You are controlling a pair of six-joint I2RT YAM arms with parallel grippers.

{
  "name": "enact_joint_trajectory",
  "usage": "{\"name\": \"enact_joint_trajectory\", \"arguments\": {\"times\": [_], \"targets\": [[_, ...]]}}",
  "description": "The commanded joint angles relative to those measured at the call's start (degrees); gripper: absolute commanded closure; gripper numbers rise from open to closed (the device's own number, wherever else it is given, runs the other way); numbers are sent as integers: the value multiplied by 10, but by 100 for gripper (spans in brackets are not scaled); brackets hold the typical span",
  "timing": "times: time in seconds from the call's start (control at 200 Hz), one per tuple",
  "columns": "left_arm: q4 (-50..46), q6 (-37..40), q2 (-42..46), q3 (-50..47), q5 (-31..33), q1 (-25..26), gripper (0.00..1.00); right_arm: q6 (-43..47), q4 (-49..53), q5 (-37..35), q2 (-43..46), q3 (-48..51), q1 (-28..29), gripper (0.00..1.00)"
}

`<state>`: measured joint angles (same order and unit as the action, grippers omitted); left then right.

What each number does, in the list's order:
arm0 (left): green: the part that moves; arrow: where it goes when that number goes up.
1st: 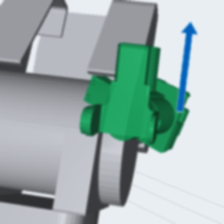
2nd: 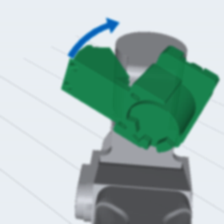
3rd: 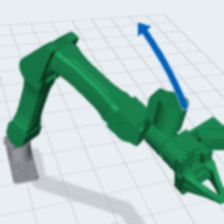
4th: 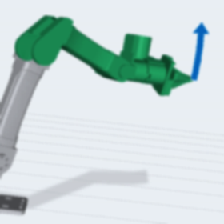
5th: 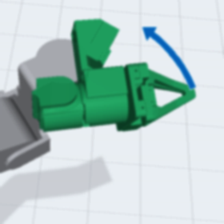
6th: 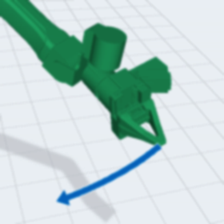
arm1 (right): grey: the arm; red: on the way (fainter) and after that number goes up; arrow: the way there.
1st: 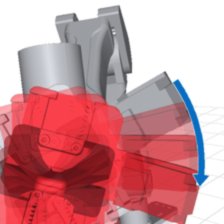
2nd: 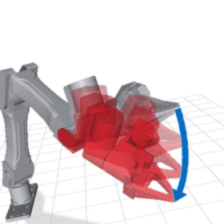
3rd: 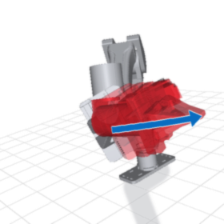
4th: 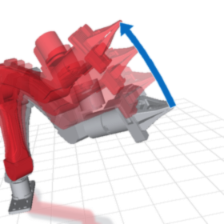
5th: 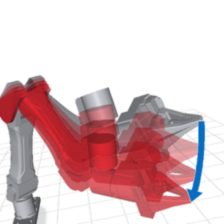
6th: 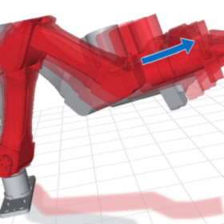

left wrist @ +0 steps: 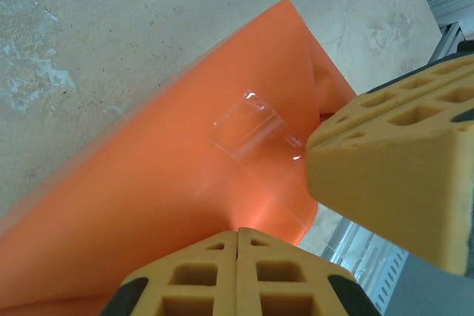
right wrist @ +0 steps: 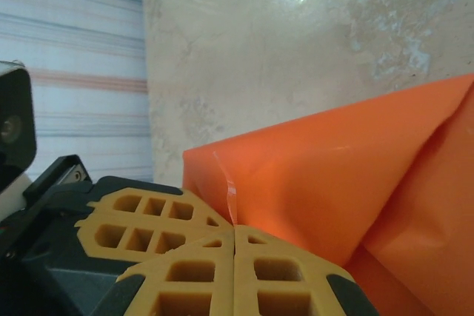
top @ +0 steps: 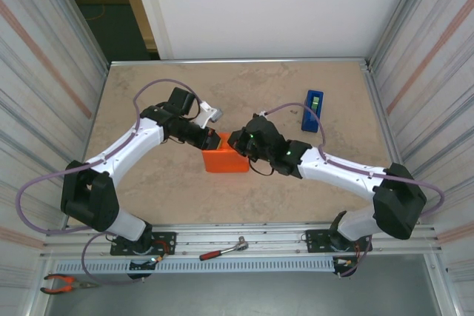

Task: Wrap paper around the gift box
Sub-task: Stick the wrapping paper to the gift box.

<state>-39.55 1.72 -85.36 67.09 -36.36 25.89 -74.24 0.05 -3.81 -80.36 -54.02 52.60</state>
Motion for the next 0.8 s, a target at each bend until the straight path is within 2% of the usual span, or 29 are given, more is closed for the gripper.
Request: {"name": "enact_joint_trajectory", "arguments": {"times": [0.0, 0.792], "targets": [[-39, 9, -7, -27, 32, 4, 100, -29, 1, -59, -7, -14, 12, 100], [-38, 11, -14, -26, 29, 4, 100, -39, -6, -47, -28, -5, 22, 100]]}}
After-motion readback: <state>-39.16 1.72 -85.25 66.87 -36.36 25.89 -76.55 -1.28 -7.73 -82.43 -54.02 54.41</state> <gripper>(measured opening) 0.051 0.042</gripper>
